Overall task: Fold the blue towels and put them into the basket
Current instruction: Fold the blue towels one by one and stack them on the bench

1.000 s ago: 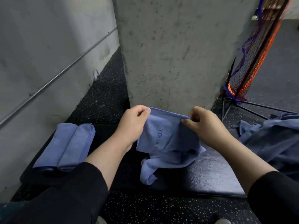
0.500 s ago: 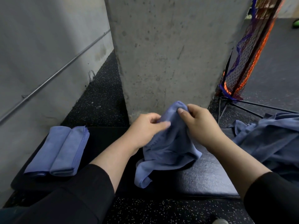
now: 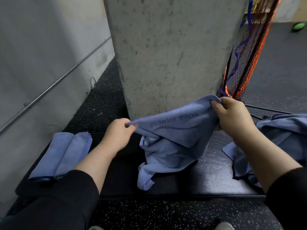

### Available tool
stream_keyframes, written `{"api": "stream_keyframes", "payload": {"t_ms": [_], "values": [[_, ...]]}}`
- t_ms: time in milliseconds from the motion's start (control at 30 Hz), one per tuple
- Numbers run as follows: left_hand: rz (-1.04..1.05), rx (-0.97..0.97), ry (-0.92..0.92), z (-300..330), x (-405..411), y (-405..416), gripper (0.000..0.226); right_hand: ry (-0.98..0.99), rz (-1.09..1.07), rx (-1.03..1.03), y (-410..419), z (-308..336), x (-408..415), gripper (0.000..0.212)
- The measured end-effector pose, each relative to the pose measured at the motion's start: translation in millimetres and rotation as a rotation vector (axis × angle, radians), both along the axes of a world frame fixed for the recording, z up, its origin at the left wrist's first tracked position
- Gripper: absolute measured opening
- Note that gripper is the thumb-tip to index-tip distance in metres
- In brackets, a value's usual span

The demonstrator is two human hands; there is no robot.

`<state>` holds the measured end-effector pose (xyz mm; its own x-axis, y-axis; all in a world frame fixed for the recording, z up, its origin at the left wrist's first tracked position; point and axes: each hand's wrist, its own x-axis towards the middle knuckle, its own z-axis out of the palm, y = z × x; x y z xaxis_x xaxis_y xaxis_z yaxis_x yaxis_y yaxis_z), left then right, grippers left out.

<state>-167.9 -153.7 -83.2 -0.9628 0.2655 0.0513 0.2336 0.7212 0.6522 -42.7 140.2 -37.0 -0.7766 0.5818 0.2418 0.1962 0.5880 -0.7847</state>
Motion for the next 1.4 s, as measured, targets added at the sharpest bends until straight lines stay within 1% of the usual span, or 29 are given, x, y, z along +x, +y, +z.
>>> {"api": "stream_keyframes", "payload": {"t_ms": [67, 133, 167, 233, 300, 333, 400, 467, 533, 600, 633, 667, 700, 733, 767, 800, 833, 867, 933, 967, 1000, 1033, 1067, 1100, 1167, 1267, 1333, 1400], "values": [[0.040, 0.343, -0.089, 3, 1, -8, 0.025, 0.018, -0.011, -0.085, 0, 1, 5, 0.034], [0.007, 0.697, -0.231, 12, 6, -11, 0.021, 0.026, -0.016, -0.128, -1, 3, 10, 0.037], [-0.013, 0.842, -0.282, 17, 10, -11, 0.023, 0.035, -0.011, -0.136, -3, 6, 14, 0.038], [-0.012, 1.035, -0.286, 30, 17, -11, 0.023, 0.066, -0.002, -0.151, -6, 11, 19, 0.039], [0.017, 1.061, -0.238, 40, 24, -12, 0.024, 0.084, 0.021, -0.180, -9, 16, 25, 0.038], [0.034, 1.028, -0.231, 41, 27, -14, 0.025, 0.070, 0.037, -0.198, -11, 15, 27, 0.037], [0.067, 0.929, -0.282, 39, 30, -19, 0.027, 0.001, 0.075, -0.232, -13, 11, 29, 0.035], [0.047, 0.765, -0.345, 34, 31, -26, 0.028, -0.129, 0.117, -0.215, -14, 4, 28, 0.034], [-0.038, 0.547, -0.365, 27, 29, -30, 0.030, -0.237, 0.150, -0.142, -16, -4, 24, 0.037], [-0.076, 0.374, -0.325, 17, 23, -32, 0.035, -0.237, 0.137, -0.122, -17, -12, 16, 0.039], [-0.059, 0.352, -0.276, 14, 19, -30, 0.036, -0.188, 0.112, -0.129, -17, -14, 11, 0.040], [-0.025, 0.406, -0.227, 13, 13, -27, 0.035, -0.111, 0.065, -0.156, -18, -15, 5, 0.042], [0.014, 0.556, -0.203, 16, 9, -21, 0.033, -0.012, 0.020, -0.204, -17, -16, -3, 0.044], [0.043, 0.767, -0.234, 22, 4, -15, 0.032, 0.085, -0.006, -0.287, -18, -16, -12, 0.043], [0.048, 0.964, -0.314, 29, 3, -7, 0.031, 0.151, 0.001, -0.387, -19, -14, -19, 0.039], [0.050, 1.060, -0.395, 29, -1, -1, 0.031, 0.163, 0.029, -0.481, -20, -18, -27, 0.035], [0.052, 1.016, -0.451, 28, -1, 5, 0.029, 0.130, 0.079, -0.541, -22, -24, -32, 0.033], [0.053, 0.865, -0.490, 19, 0, 9, 0.025, 0.026, 0.125, -0.518, -23, -36, -35, 0.034], [0.022, 0.507, -0.550, -13, 5, 15, 0.016, -0.285, 0.219, -0.288, -27, -67, -35, 0.036], [-0.004, 0.360, -0.559, -32, 6, 17, 0.014, -0.431, 0.247, -0.176, -29, -83, -34, 0.035], [-0.024, 0.229, -0.536, -48, 4, 19, 0.013, -0.531, 0.256, -0.095, -30, -95, -35, 0.034], [-0.025, 0.118, -0.495, -60, 1, 19, 0.015, -0.579, 0.250, -0.048, -32, -104, -37, 0.035], [-0.009, 0.031, -0.450, -67, -3, 19, 0.021, -0.595, 0.234, -0.015, -33, -108, -38, 0.036], [0.017, -0.034, -0.417, -70, -5, 19, 0.027, -0.605, 0.216, 0.012, -35, -107, -38, 0.037], [0.052, -0.136, -0.407, -71, -8, 17, 0.031, -0.623, 0.192, 0.078, -35, -107, -38, 0.036], [0.065, -0.255, -0.437, -74, -9, 16, 0.031, -0.715, 0.152, 0.127, -27, -114, -34, 0.034], [0.048, -0.374, -0.383, -76, -9, 15, 0.031, -0.796, 0.124, 0.130, -22, -118, -32, 0.033], [0.044, -0.470, -0.351, -78, -8, 15, 0.025, -0.862, 0.110, 0.162, -21, -119, -32, 0.032]]}}
